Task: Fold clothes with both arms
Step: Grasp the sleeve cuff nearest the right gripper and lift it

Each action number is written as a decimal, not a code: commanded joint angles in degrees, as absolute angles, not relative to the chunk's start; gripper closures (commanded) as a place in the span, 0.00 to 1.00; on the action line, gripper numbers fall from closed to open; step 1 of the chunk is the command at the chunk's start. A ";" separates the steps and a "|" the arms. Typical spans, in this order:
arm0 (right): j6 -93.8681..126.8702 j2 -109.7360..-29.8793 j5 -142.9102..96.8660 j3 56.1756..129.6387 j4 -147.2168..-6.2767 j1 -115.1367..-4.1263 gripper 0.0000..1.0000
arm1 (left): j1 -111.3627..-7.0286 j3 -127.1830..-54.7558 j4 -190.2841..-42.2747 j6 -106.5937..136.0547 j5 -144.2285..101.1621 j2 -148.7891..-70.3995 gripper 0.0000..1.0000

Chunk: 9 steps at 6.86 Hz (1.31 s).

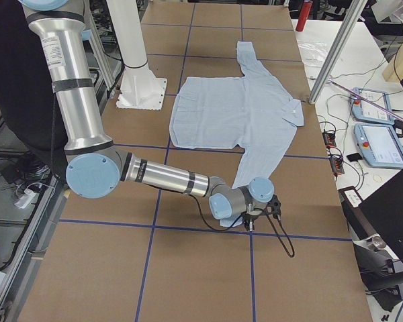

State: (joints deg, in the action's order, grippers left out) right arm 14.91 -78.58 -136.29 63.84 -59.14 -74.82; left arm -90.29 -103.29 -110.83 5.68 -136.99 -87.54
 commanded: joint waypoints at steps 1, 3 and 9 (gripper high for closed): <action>25.77 -79.10 -141.75 69.85 -58.72 -74.80 1.00 | -90.26 -103.97 -110.83 5.80 -137.02 -87.54 0.00; 41.66 -78.41 -143.61 78.00 -58.54 -70.35 1.00 | -90.26 -106.16 -110.83 5.98 -138.41 -87.54 0.00; 99.44 -43.40 -111.02 73.88 -59.06 -41.15 1.00 | -90.26 -109.86 -110.83 6.06 -140.01 -86.93 0.00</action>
